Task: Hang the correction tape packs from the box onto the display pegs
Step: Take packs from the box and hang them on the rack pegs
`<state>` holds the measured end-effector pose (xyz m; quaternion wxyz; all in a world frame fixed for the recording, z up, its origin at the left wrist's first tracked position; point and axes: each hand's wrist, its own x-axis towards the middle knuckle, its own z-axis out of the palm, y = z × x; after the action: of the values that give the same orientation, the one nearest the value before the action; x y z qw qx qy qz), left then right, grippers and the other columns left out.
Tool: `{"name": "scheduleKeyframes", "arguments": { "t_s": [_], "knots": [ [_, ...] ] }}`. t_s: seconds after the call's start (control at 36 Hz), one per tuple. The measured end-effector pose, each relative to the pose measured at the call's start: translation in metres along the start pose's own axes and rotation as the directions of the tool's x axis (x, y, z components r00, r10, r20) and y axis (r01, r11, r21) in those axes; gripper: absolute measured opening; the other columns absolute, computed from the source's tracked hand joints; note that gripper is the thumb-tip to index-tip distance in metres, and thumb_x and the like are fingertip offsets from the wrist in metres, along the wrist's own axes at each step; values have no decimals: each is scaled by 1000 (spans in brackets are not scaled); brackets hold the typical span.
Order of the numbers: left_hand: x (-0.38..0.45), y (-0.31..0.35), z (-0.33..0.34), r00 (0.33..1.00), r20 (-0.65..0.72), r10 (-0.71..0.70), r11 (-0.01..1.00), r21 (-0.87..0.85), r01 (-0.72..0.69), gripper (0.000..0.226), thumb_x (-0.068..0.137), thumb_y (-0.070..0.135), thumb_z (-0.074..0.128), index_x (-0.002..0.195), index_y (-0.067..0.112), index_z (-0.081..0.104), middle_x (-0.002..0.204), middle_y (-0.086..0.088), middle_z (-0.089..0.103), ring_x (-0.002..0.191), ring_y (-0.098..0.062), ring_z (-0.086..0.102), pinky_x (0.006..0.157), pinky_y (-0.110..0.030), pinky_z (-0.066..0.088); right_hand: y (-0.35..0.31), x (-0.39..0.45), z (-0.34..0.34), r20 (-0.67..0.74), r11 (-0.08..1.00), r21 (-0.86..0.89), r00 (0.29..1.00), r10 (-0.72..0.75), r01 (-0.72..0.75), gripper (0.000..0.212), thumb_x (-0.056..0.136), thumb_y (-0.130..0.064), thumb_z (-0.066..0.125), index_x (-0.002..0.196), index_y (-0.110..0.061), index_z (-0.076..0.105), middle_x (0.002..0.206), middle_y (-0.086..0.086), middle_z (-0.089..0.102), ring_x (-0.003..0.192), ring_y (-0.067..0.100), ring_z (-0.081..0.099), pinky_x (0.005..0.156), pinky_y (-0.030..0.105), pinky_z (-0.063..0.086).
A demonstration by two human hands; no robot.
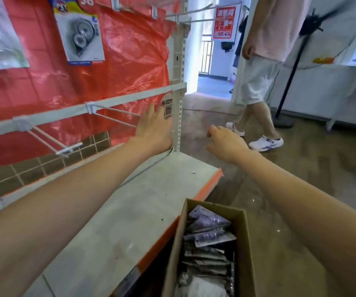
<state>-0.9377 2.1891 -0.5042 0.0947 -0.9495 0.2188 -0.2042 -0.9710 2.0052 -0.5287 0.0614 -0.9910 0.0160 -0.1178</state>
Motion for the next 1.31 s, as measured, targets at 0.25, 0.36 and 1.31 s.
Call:
{"name": "scheduleKeyframes", "arguments": {
  "t_s": [0.25, 0.36, 1.31],
  "knots": [
    [-34, 26, 59, 992, 63, 109, 985, -139, -99, 42, 89, 26, 54, 126, 5, 53, 142, -20, 36, 140, -32, 20, 107, -39, 29, 14, -46, 54, 108, 997, 62, 993, 43, -50, 37, 94, -28, 56, 125, -11, 45, 125, 10, 53, 109, 28, 55, 87, 39, 47],
    [-44, 49, 74, 985, 117, 126, 971, -220, -98, 38, 90, 27, 53, 123, 8, 53, 131, -15, 44, 121, -33, 41, 95, -40, 38, 17, -61, 71, 124, 994, 89, 991, 46, -58, 37, 94, -25, 56, 127, -11, 46, 127, 10, 53, 111, 28, 55, 90, 39, 47],
    [-133, 181, 217, 847, 437, 304, 918, -373, -137, 34, 93, 30, 52, 121, 12, 51, 123, -12, 53, 114, -32, 52, 85, -39, 44, 82, -170, 235, 526, 964, 154, 844, 107, -218, 34, 93, -16, 56, 123, -4, 46, 128, 17, 50, 115, 34, 53, 91, 40, 45]
  ]
}}
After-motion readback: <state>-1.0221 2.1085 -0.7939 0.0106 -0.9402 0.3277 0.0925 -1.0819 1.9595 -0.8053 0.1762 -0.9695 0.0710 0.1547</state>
